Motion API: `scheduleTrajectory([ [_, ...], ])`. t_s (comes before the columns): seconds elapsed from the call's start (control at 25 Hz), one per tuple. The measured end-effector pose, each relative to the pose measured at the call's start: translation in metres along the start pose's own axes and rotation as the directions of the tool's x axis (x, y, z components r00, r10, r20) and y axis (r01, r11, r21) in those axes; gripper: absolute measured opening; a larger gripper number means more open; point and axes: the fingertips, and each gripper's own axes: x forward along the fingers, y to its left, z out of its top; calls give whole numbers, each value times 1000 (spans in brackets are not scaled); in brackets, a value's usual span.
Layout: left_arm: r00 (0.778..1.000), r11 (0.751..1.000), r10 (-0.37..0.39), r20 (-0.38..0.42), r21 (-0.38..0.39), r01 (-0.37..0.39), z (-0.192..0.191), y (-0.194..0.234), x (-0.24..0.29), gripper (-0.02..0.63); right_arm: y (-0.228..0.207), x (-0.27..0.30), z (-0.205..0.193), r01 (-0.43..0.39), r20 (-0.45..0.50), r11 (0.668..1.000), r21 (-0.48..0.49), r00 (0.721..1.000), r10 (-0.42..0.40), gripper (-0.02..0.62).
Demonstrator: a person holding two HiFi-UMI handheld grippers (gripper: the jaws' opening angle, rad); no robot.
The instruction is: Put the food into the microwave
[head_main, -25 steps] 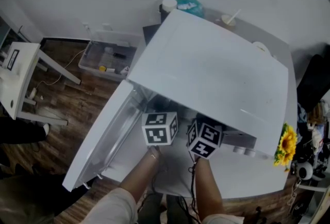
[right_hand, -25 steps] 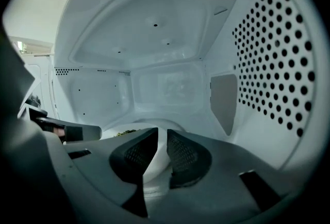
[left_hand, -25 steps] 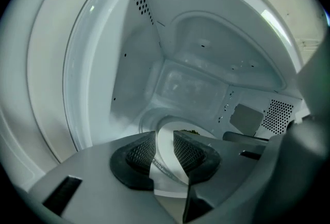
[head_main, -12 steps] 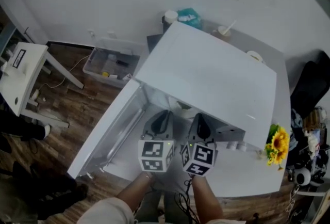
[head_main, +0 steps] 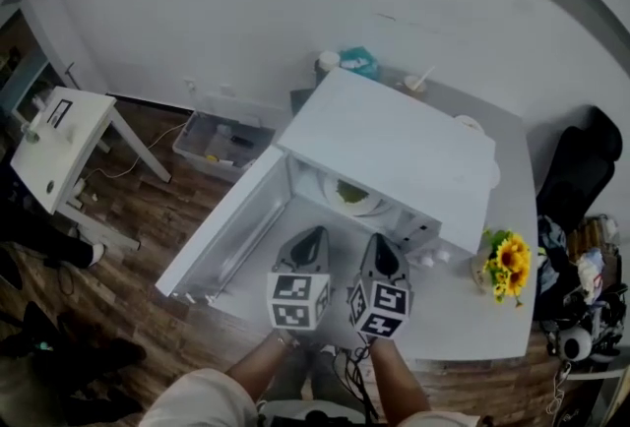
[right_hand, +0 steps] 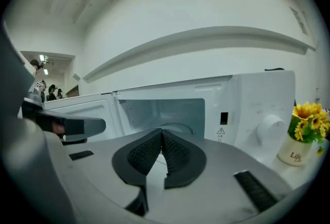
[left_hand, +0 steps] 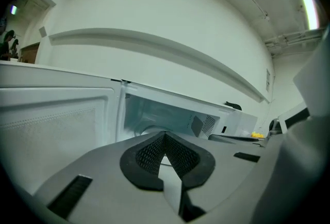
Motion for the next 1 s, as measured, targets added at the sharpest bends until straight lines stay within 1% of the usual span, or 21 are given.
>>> scheduleTrajectory([
  [0.2, 1000, 1000, -18, -21, 7, 18, 1, -19, -39, 11, 9, -41, 1, -46, -10, 999, 10, 999, 46, 23],
  [0.4, 999, 1000, -20, -33, 0, 20, 5, -32, -65, 11, 14, -70, 0, -66, -14, 998, 17, 998, 66, 23],
  [0.68, 999, 999, -39, 1, 23, 39, 23, -46, -70, 11, 16, -79, 19, -52, 34, 999, 7, 998, 51, 21],
  [0.84, 999, 999, -36, 39, 28, 35, 34, -49, -73, 11, 19, -80, 28, -60, 48, 998, 2, 997, 60, 21],
  [1.0, 998, 999, -34, 51, 31, 33, 38, -47, -75, 11, 22, -82, 32, -68, 59, 998, 5, 996, 67, 21],
])
